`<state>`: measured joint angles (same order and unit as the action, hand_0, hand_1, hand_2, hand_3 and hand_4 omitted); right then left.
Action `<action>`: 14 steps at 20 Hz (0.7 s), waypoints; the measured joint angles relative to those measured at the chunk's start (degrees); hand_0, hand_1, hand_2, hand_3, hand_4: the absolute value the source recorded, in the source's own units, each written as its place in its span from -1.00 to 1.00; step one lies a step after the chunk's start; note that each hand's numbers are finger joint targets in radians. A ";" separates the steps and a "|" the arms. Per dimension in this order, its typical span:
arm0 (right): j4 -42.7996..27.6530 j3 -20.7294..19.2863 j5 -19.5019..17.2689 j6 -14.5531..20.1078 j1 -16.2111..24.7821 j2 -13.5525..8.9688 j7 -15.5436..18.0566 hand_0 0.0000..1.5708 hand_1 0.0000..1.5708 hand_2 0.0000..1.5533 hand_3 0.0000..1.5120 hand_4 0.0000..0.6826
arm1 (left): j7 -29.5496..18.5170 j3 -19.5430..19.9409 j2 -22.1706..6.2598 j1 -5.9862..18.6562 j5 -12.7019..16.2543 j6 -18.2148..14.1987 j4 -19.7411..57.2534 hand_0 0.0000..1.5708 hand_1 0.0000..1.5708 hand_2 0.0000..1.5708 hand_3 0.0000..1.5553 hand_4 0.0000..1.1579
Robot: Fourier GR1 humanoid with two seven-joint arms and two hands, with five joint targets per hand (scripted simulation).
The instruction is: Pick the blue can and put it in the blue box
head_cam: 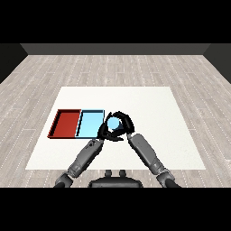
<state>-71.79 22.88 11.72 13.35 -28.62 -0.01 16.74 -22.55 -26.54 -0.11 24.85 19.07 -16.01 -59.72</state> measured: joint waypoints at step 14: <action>0.95 7.73 2.43 4.91 -4.10 -0.28 -0.80 0.87 0.87 0.89 0.85 0.75 | -0.21 -2.04 -0.79 2.79 -6.58 -5.75 3.59 -0.60 -0.60 -0.34 -0.78 -1.00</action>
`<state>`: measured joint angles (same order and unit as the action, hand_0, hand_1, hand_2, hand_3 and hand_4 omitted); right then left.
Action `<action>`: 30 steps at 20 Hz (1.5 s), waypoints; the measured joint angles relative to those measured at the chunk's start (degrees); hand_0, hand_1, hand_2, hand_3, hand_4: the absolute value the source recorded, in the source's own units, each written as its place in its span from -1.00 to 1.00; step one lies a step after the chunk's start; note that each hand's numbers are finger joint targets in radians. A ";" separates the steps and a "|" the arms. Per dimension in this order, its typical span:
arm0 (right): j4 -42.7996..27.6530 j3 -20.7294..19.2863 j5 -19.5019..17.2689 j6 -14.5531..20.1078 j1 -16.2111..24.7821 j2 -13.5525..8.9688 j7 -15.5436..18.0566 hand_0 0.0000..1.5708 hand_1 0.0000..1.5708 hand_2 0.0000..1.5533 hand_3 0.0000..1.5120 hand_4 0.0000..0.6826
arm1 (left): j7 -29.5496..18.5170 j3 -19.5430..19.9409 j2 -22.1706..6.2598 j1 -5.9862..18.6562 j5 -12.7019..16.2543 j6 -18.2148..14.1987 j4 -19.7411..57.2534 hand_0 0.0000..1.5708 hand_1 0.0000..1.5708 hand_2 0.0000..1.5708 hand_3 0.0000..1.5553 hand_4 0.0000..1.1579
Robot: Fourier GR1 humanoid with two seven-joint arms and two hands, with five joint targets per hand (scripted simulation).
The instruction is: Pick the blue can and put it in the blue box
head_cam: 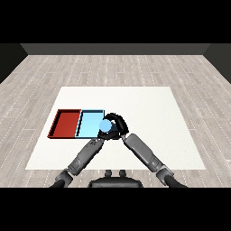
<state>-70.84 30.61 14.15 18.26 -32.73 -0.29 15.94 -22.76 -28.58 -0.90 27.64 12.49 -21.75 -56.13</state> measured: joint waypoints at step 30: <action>-1.00 1.36 6.75 -0.36 1.50 -0.39 0.79 -1.00 -1.00 -1.00 -1.00 -1.00 | -1.82 -0.17 0.25 -1.41 6.56 -4.16 0.91 1.00 1.00 0.93 0.86 0.90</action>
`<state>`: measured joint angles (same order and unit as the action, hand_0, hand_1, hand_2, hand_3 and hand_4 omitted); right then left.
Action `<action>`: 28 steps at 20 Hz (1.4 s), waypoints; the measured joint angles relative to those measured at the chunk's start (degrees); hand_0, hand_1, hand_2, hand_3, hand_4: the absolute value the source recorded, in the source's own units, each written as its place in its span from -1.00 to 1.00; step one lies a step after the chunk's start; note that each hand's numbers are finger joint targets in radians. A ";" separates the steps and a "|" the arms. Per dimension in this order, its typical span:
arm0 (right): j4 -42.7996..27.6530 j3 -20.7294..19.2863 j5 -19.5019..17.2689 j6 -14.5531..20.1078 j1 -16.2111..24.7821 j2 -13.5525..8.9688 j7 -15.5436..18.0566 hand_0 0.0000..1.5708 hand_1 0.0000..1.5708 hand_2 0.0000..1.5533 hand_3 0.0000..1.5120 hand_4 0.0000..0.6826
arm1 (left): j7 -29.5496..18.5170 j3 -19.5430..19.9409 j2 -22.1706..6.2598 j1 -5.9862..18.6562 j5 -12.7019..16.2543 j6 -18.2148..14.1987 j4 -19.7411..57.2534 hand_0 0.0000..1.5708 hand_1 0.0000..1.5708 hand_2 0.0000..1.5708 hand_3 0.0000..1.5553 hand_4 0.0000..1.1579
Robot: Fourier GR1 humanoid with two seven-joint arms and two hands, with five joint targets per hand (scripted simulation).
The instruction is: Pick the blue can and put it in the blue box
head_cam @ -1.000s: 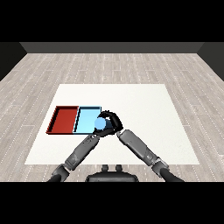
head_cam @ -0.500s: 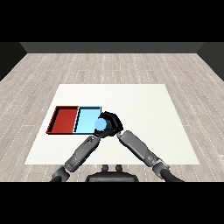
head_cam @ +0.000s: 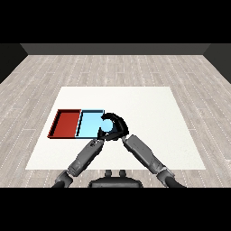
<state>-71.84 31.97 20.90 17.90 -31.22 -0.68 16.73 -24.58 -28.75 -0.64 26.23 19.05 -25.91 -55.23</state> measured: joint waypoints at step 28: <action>-21.28 -11.72 -1.33 -7.25 16.65 -5.54 -4.00 -1.00 -1.00 -1.00 -1.00 -1.00 | 1.46 5.45 -1.52 0.28 -6.87 0.79 1.49 1.00 1.00 1.00 0.91 0.95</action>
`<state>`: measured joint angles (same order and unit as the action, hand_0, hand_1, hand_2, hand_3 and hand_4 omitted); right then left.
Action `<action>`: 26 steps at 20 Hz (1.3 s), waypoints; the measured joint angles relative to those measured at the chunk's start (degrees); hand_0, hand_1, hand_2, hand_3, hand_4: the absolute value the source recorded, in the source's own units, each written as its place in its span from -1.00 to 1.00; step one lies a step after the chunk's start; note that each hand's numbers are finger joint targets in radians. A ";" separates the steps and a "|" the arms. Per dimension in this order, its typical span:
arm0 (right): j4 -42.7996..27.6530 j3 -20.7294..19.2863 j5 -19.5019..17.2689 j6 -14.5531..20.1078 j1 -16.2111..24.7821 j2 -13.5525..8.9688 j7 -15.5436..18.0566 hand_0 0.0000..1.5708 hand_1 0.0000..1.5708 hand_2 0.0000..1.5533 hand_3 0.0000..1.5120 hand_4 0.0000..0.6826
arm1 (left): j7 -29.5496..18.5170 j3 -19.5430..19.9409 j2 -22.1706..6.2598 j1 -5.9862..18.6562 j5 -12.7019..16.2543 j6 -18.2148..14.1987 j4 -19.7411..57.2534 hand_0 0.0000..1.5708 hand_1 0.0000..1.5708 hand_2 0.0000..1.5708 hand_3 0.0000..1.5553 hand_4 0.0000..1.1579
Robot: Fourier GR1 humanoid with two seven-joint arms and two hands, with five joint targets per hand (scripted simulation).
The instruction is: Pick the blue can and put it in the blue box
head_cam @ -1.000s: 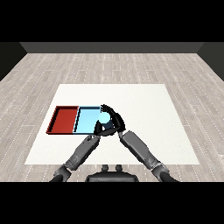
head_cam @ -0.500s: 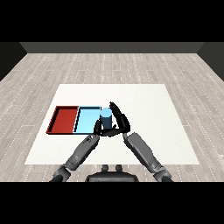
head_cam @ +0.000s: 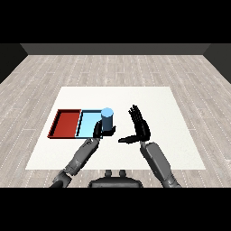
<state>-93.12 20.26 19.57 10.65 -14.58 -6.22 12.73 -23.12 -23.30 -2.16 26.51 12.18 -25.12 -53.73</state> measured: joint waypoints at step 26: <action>-4.00 -15.36 4.68 -3.79 9.11 -4.77 1.63 -1.00 -1.00 -1.00 -1.00 -1.00 | 11.76 15.85 -13.43 16.38 -4.09 2.82 36.89 0.97 0.97 0.89 0.78 0.68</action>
<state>-97.12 4.89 24.25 6.87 -5.47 -10.99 14.36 -11.36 -7.45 -15.59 42.89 8.09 -22.30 -16.84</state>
